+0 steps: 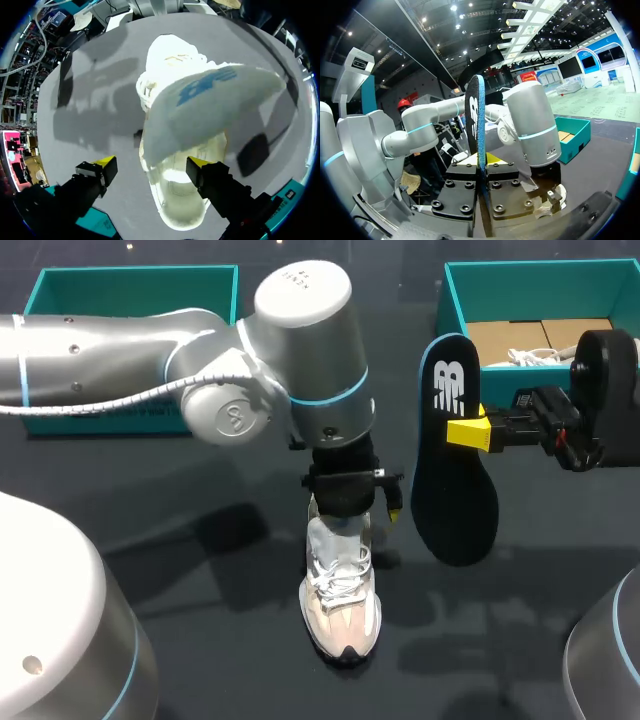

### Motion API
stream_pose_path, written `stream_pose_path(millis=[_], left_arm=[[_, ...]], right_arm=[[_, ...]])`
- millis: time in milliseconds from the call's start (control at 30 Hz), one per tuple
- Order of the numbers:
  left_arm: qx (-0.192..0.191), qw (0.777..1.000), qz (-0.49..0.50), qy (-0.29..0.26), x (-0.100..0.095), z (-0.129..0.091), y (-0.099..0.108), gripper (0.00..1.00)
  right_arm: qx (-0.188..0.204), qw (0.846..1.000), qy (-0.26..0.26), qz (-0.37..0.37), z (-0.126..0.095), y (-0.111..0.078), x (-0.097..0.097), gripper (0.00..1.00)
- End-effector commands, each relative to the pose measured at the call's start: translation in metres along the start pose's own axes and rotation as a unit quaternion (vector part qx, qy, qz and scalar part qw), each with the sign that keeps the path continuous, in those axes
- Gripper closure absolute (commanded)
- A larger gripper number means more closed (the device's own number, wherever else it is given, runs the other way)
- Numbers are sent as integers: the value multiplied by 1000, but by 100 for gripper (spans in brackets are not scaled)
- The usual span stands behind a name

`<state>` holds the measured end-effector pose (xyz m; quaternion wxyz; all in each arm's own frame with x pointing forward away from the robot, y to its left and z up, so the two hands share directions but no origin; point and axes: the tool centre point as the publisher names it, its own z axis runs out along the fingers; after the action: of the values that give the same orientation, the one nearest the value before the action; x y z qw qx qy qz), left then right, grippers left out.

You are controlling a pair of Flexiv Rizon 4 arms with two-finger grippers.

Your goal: Take the shoe out of the shoebox, open the shoe tongue, remove and reinsert the insole, then place the shoe into the shoebox

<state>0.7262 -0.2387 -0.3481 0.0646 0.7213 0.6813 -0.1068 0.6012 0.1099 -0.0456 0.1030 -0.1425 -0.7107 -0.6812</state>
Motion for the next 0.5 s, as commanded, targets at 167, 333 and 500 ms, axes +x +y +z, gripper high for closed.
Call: stream_pose_path(millis=[167,333,500], left_arm=[[-28,990,-12,-135,29,-73,-4,0],[-35,977,-23,-210,28,-104,5,0],[-30,963,-19,-268,22,-127,14,0]], right_arm=[[1,1000,0,0,2,-1,0,100],[1,1000,0,0,2,-1,0,100],[1,1000,0,0,2,-1,0,100]])
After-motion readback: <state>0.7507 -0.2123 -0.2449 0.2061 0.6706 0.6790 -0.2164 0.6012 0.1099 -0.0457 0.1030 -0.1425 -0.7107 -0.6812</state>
